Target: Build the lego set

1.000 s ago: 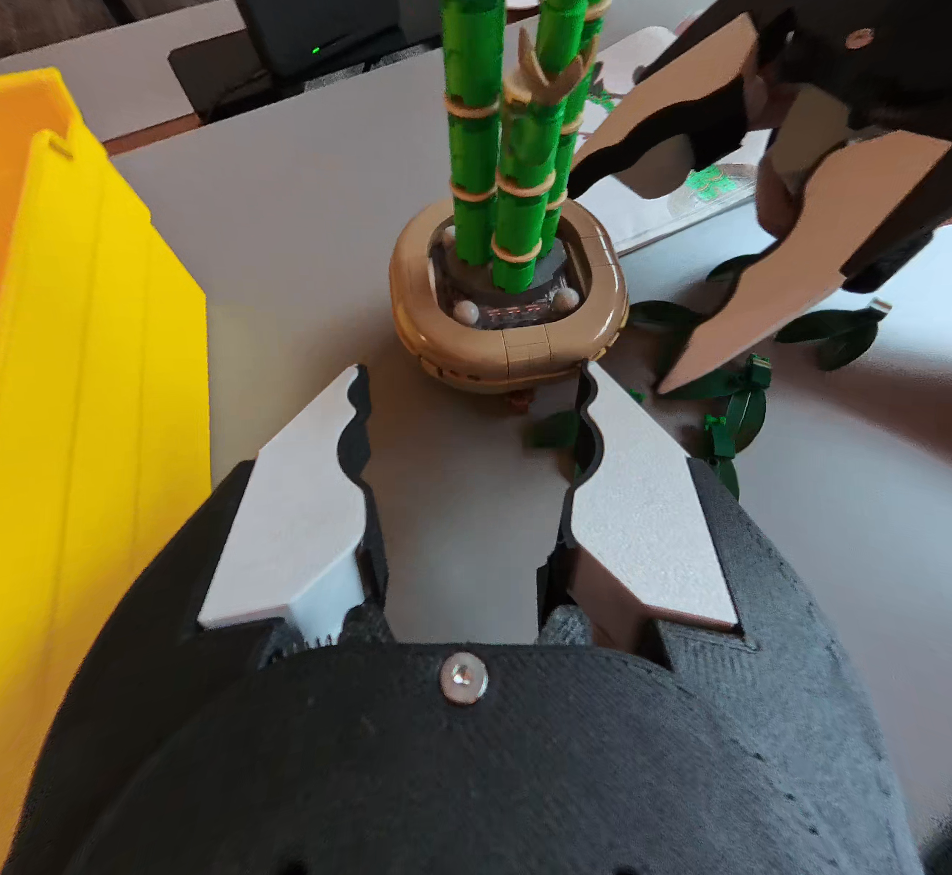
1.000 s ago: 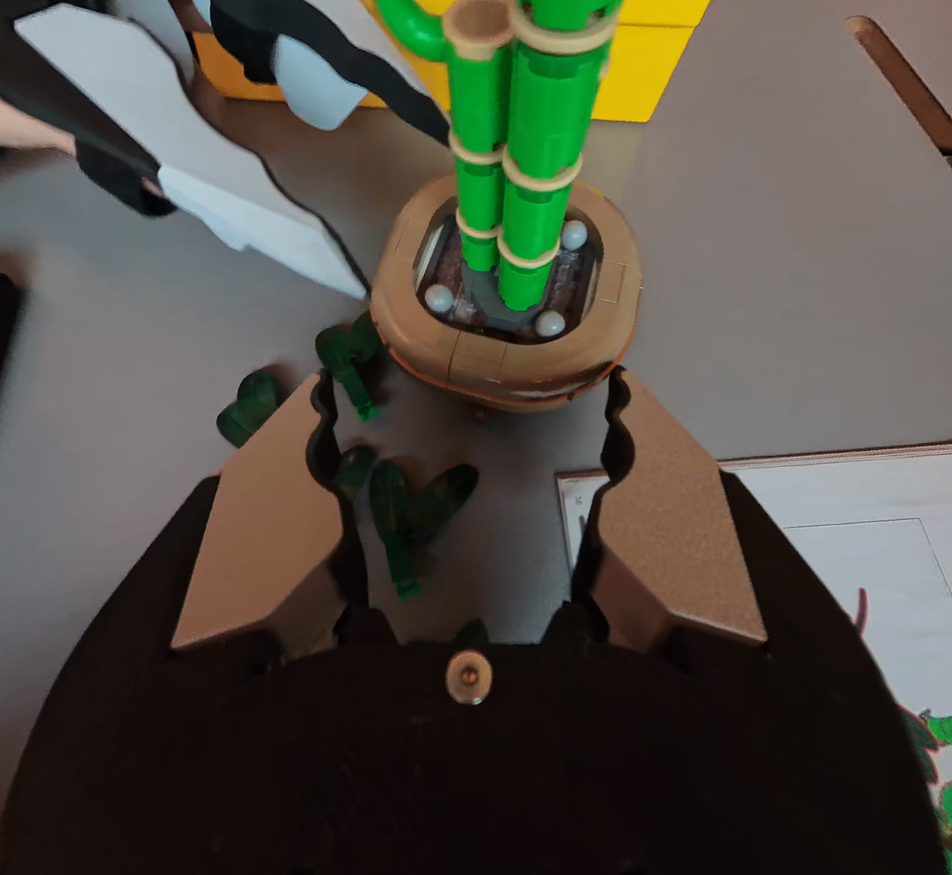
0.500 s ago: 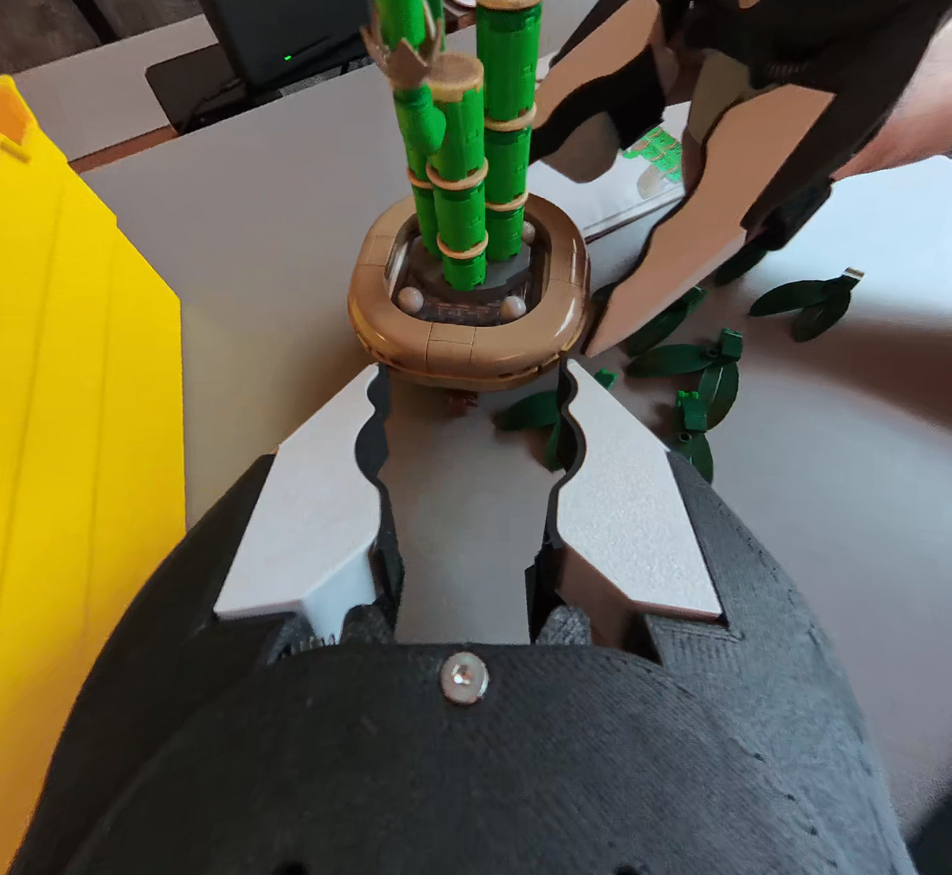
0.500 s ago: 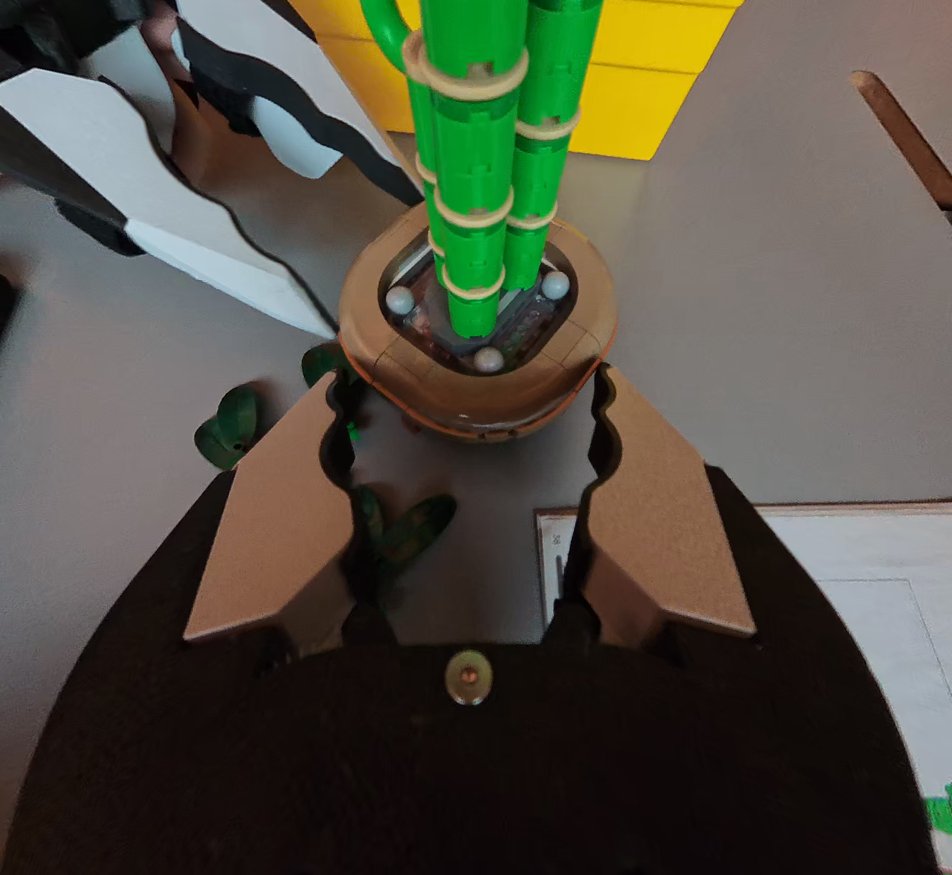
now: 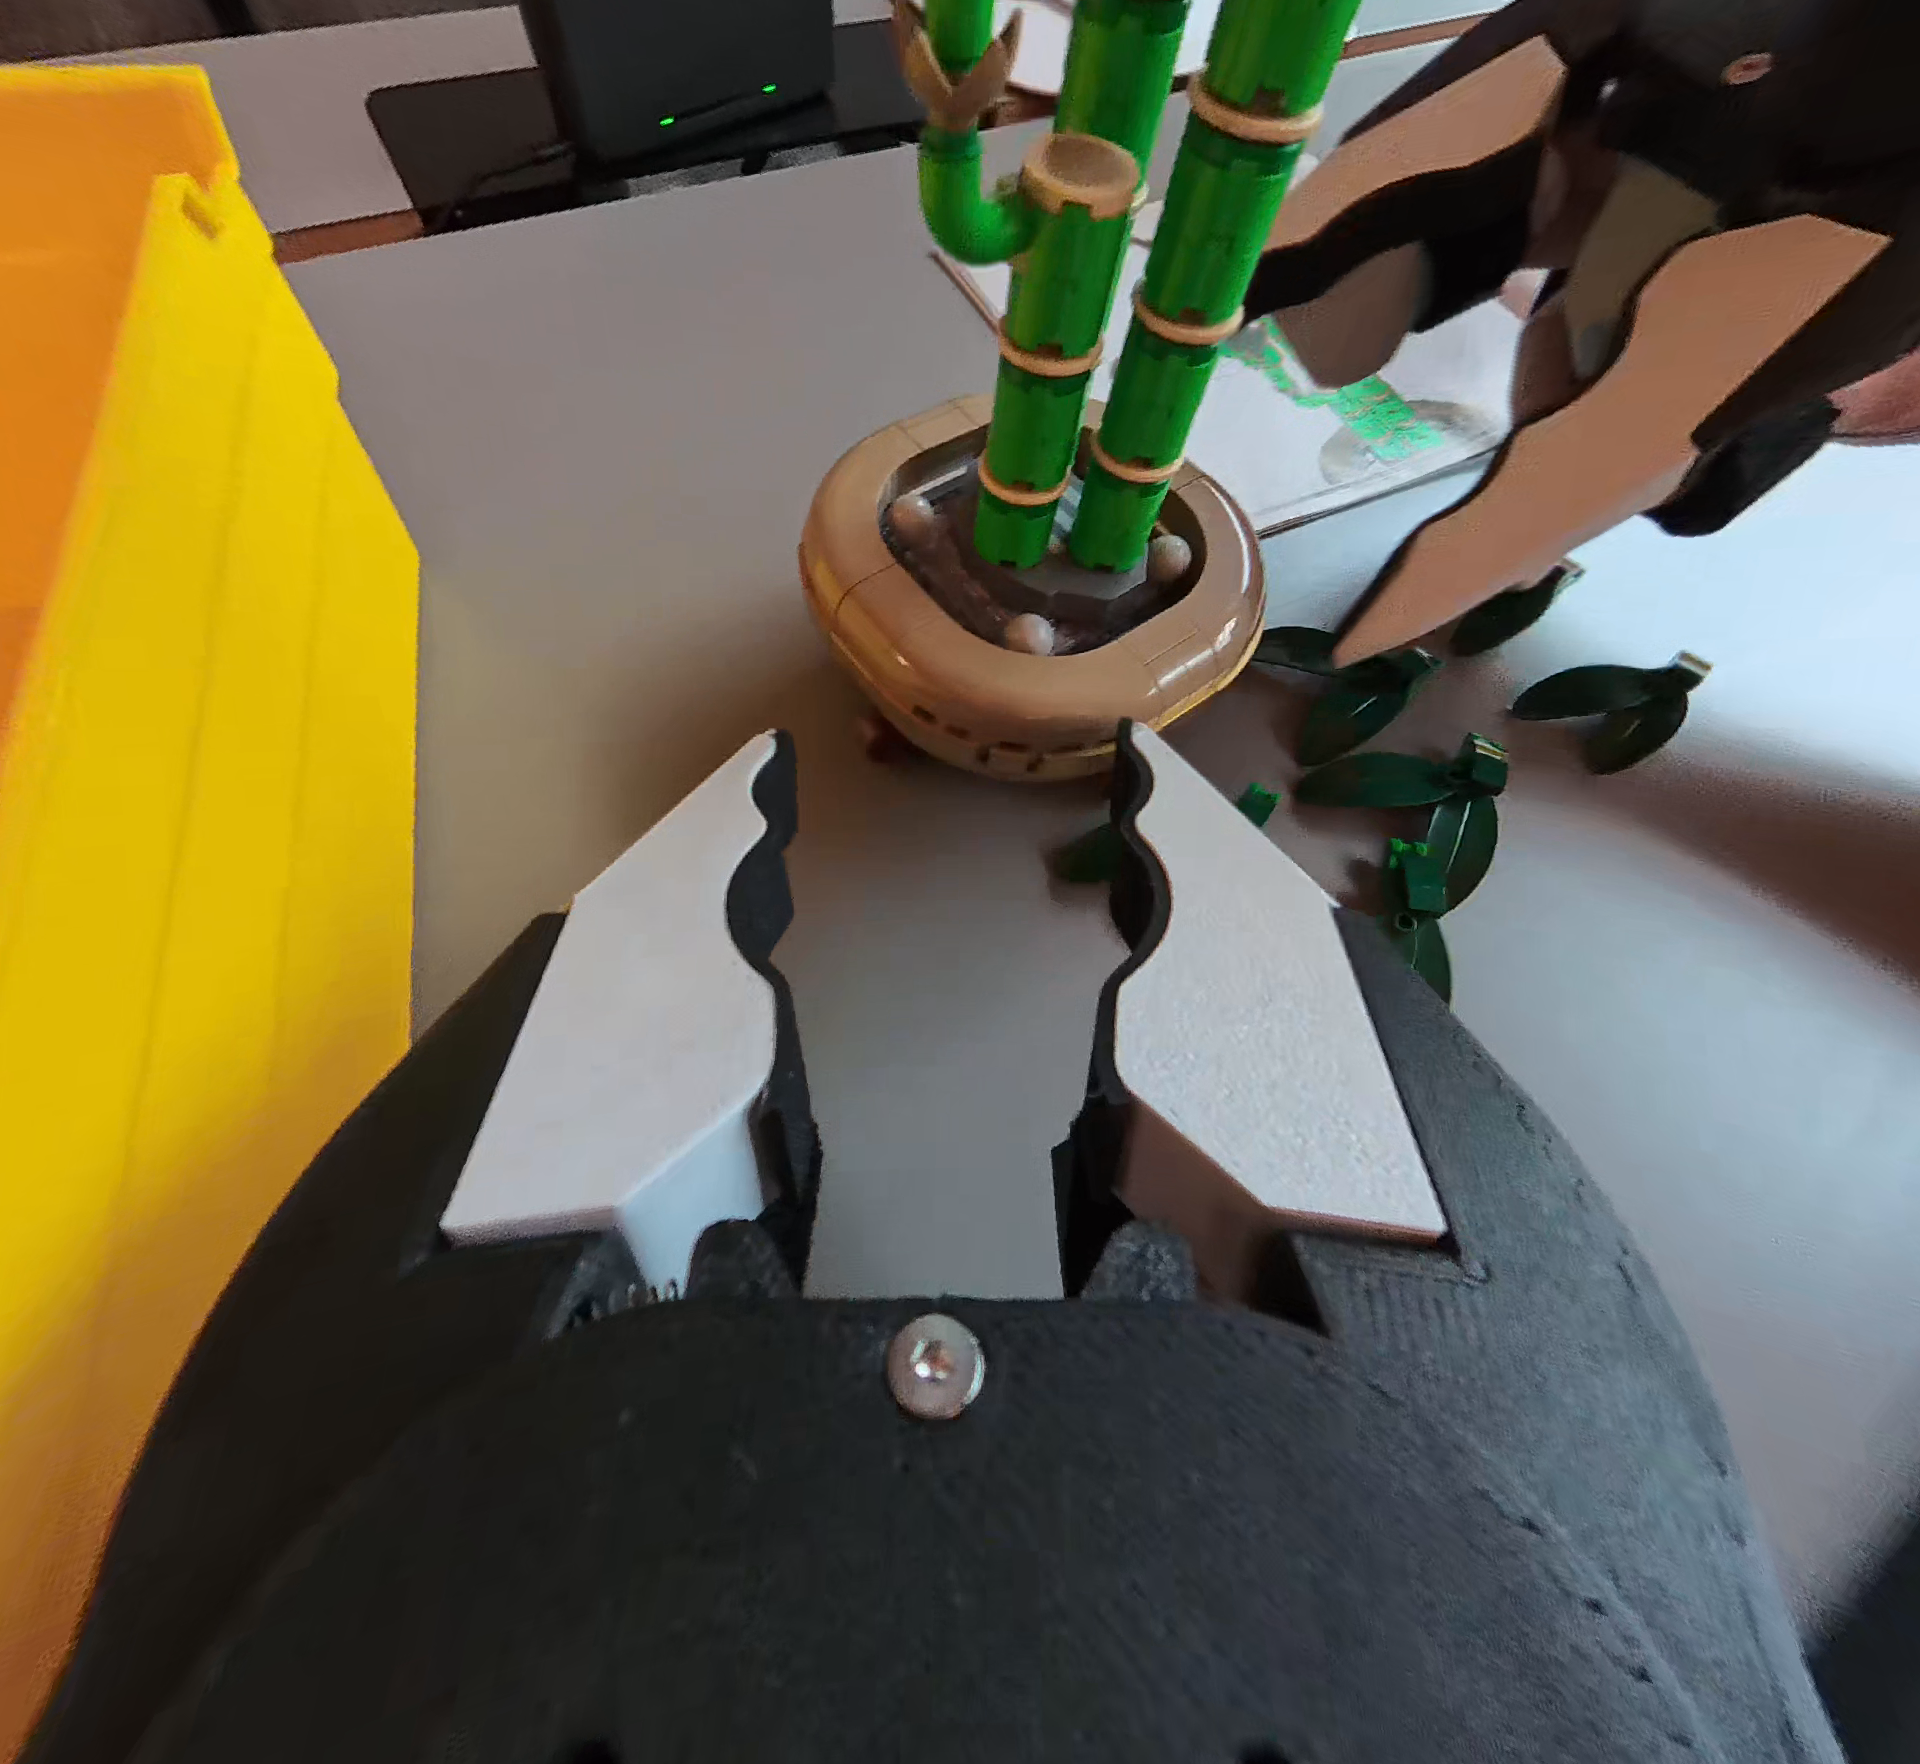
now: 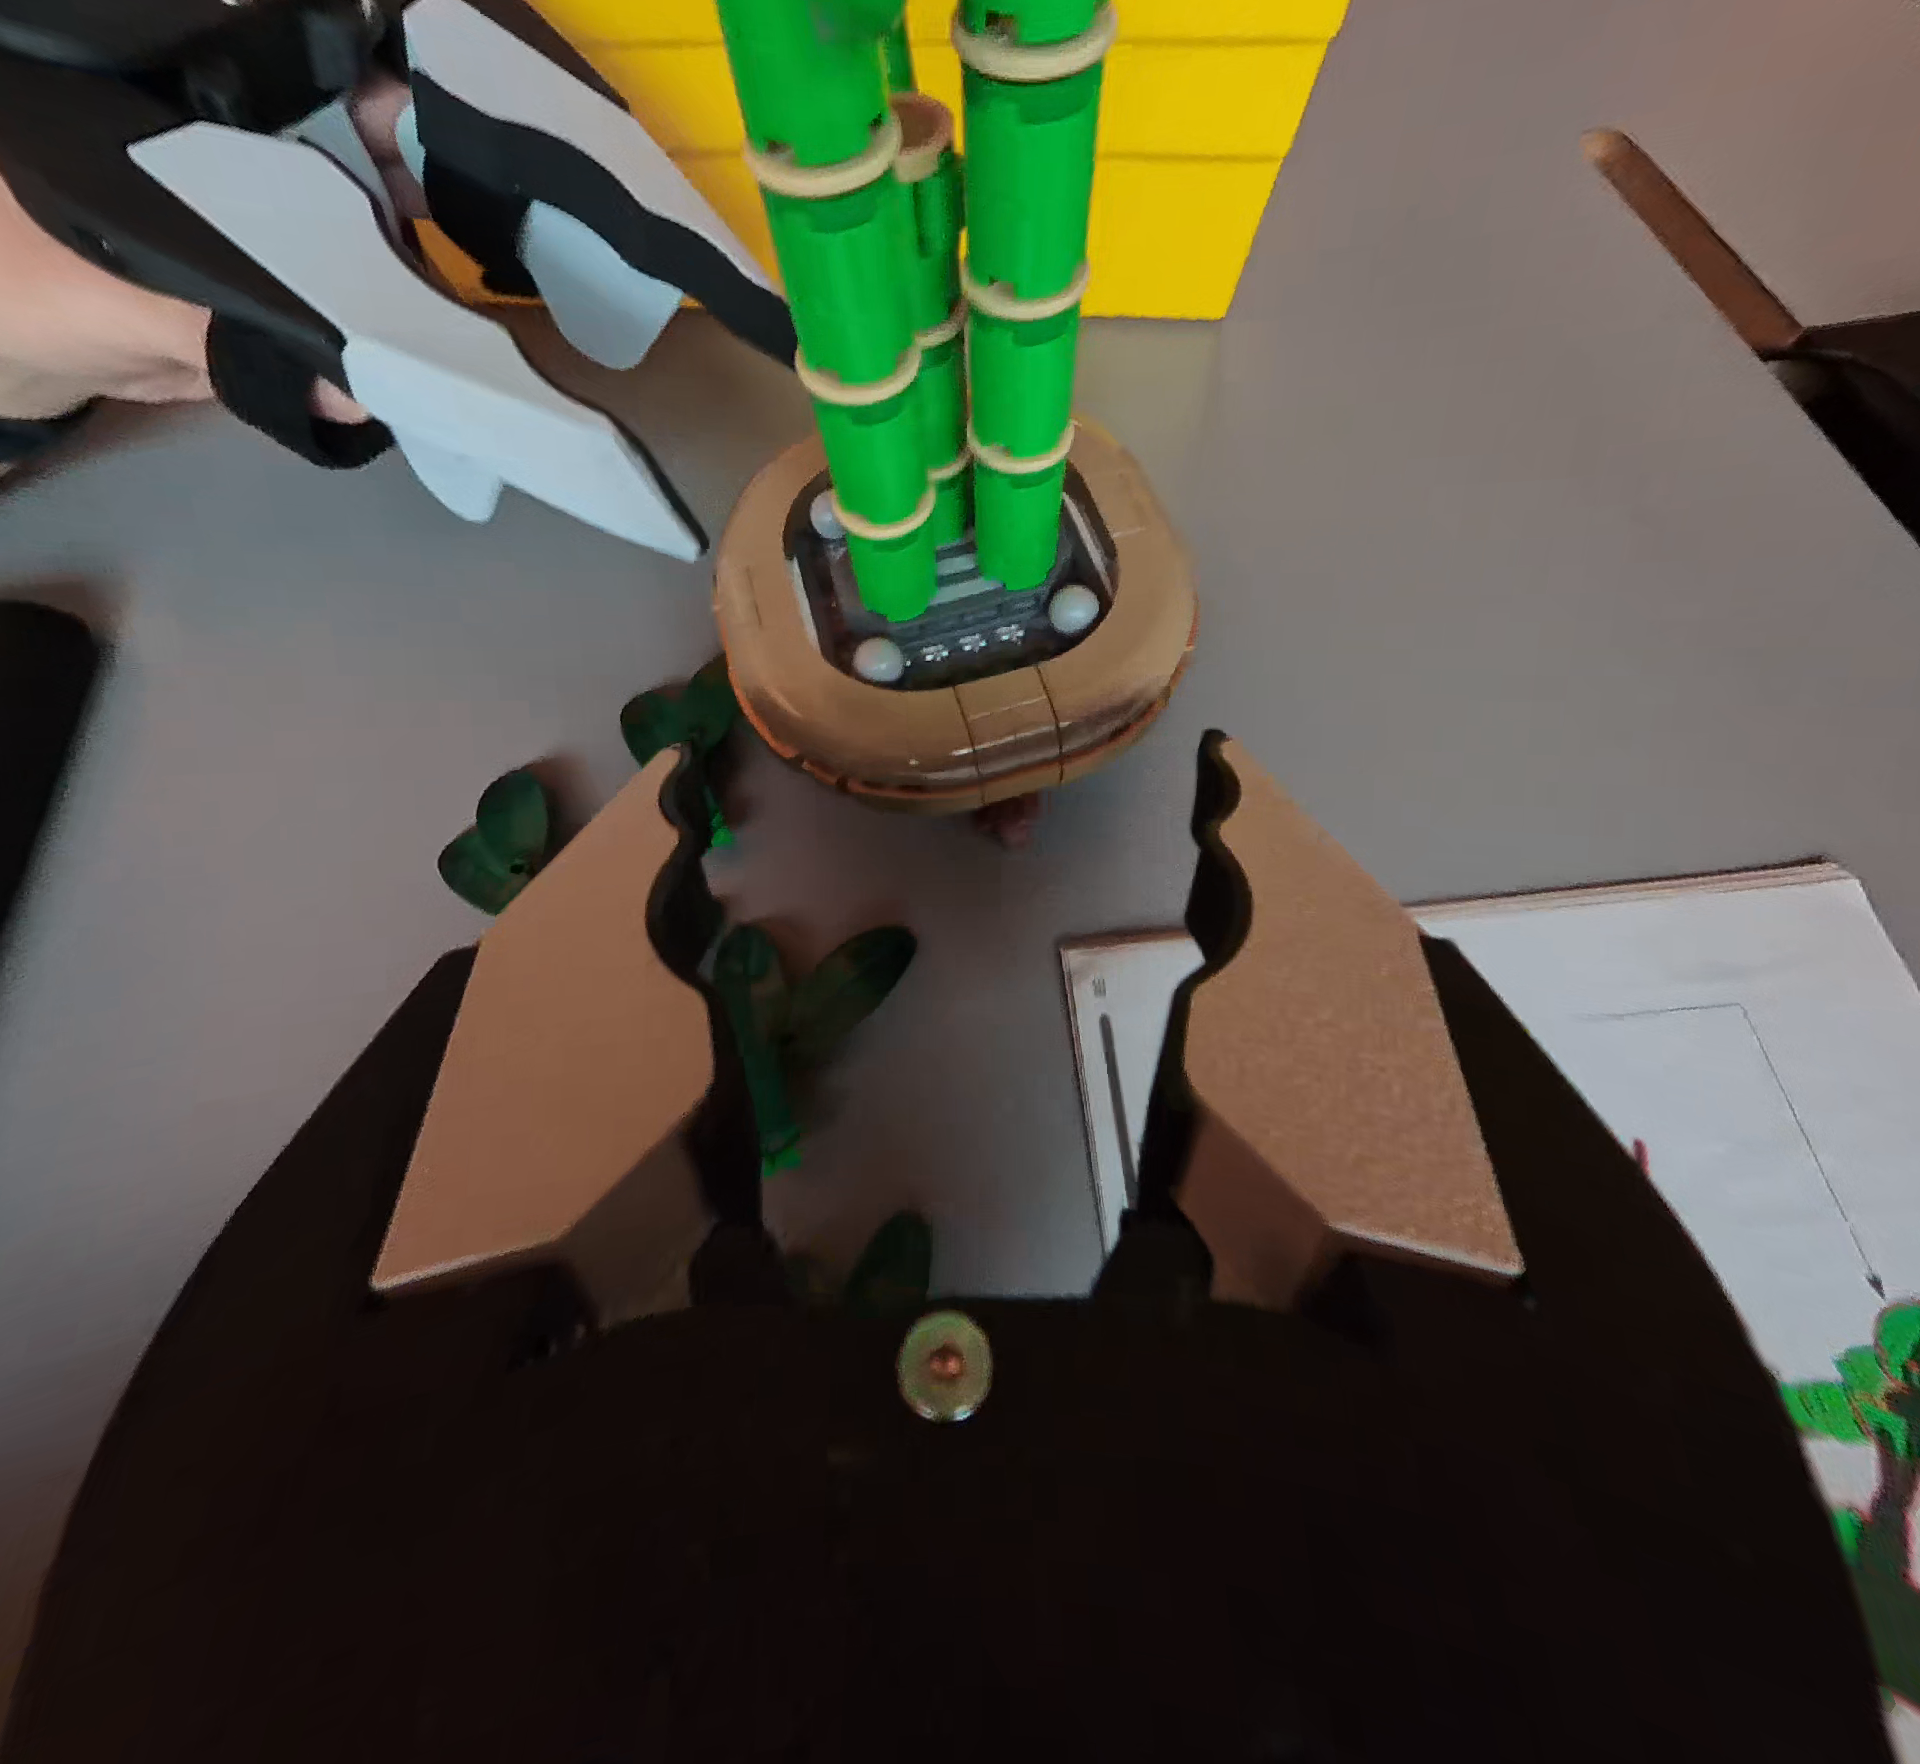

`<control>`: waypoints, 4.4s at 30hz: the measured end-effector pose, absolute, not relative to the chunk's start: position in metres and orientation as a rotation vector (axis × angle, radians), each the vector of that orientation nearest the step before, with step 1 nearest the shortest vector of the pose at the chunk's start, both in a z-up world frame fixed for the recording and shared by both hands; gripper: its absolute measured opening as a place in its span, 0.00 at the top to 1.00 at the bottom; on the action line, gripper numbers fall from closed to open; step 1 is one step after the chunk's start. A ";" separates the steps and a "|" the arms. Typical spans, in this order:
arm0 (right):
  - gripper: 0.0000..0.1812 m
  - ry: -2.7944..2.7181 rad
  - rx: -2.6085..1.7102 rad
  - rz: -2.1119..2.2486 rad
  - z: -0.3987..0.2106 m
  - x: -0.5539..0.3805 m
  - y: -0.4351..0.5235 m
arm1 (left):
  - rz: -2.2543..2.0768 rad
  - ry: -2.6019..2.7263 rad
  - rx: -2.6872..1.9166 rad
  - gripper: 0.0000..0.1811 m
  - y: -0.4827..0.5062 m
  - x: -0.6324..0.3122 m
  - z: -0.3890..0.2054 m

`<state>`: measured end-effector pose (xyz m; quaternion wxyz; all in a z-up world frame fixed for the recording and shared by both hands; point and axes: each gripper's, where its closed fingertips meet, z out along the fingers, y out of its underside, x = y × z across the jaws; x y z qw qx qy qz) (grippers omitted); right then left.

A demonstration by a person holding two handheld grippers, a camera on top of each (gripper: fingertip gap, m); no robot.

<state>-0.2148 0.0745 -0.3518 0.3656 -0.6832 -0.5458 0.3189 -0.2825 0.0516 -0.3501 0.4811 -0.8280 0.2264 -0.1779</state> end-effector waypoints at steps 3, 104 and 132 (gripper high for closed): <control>0.51 -1.432 -1.756 0.836 -0.358 -0.223 0.073 | -0.456 0.579 -2.012 0.66 0.053 -0.274 -0.352; 0.94 -1.914 -1.254 0.212 -0.372 -0.245 0.104 | -0.226 0.577 -2.119 0.55 0.053 -0.294 -0.367; 0.96 -1.482 -1.833 0.611 -0.361 -0.105 0.033 | -0.756 0.448 -1.772 0.73 -0.004 -0.258 -0.290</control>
